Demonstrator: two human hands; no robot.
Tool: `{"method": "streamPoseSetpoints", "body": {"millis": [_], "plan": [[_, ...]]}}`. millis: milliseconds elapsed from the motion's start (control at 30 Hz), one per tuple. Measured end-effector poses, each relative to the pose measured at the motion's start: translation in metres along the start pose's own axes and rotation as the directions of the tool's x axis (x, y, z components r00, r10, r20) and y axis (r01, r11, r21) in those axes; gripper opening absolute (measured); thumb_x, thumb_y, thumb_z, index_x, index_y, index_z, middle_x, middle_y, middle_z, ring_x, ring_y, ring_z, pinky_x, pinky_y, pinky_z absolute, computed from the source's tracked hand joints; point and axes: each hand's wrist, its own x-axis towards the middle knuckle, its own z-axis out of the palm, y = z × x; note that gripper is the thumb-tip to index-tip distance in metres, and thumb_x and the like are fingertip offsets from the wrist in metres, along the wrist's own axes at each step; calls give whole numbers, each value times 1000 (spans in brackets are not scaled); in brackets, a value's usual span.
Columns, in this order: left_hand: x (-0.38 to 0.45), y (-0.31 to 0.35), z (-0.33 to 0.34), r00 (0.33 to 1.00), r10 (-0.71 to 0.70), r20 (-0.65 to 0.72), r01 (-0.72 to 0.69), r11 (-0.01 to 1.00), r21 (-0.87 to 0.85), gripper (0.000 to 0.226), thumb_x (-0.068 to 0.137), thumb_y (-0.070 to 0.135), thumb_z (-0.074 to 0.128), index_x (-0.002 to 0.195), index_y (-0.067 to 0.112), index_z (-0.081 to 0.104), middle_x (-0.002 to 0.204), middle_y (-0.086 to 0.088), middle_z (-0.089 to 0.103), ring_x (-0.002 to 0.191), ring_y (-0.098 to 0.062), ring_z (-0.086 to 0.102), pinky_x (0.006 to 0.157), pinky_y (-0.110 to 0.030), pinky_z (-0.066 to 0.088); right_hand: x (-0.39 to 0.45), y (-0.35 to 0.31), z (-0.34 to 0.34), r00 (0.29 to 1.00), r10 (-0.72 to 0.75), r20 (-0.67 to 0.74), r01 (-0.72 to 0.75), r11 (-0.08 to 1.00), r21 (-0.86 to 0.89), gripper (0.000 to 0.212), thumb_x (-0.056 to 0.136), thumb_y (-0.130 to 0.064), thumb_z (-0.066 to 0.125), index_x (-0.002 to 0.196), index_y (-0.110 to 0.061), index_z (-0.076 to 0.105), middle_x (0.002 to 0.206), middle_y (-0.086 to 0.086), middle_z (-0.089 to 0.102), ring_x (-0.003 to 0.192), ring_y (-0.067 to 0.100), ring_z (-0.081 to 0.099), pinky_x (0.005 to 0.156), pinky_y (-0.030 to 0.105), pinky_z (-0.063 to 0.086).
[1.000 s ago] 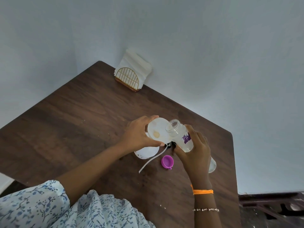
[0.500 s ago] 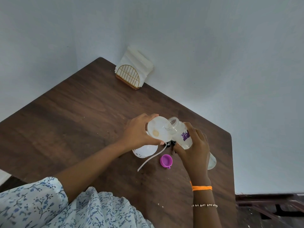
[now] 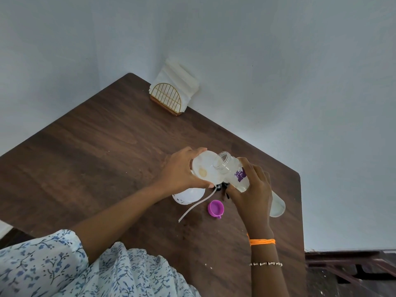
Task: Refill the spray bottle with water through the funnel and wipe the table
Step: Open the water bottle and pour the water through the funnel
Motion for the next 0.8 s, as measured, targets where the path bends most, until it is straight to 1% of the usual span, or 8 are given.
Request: {"method": "streamPoseSetpoints", "body": {"millis": [100,200,400,567,800], "plan": [[1,0,0,1000,2,0,-2,1000,6,89,60,49,80,136,31,40,126,2,53,110,-10,48,86,-24,43,1,-2,0,1000,-2,-5,2,1000,-1,70,55,-9,87,119,-13,60,110,8,65,98,27,54,77,45,51],[1,-1,0,1000,-1,2,1,1000,6,89,60,49,81,136,30,40,127,1,53,113,-12,49,90,-28,46,2,-2,1,1000,-3,-11,3,1000,-6,70,54,-9,87,118,-13,60,110,9,65,98,28,54,78,50,53],[0,-1,0,1000,10,4,-10,1000,-9,89,60,47,81,137,28,40,126,0,53,112,-14,50,92,-33,50,2,-3,-1,999,-32,-8,31,999,-14,69,54,-8,86,118,-15,60,107,7,64,97,26,52,76,46,52],[0,-3,0,1000,7,4,-7,1000,-13,90,59,47,82,137,29,40,126,1,53,112,-14,51,91,-31,49,3,-3,1,1000,-24,-4,24,1000,-3,69,55,-7,86,118,-14,59,109,8,64,98,27,52,79,48,52],[-1,-1,0,1000,9,-2,-9,1000,-30,90,58,46,83,136,28,41,124,0,54,112,-15,51,92,-36,51,4,-5,1,1000,-23,-4,23,1000,-11,69,56,-7,86,119,-14,59,111,9,64,100,30,52,82,51,50]]}}
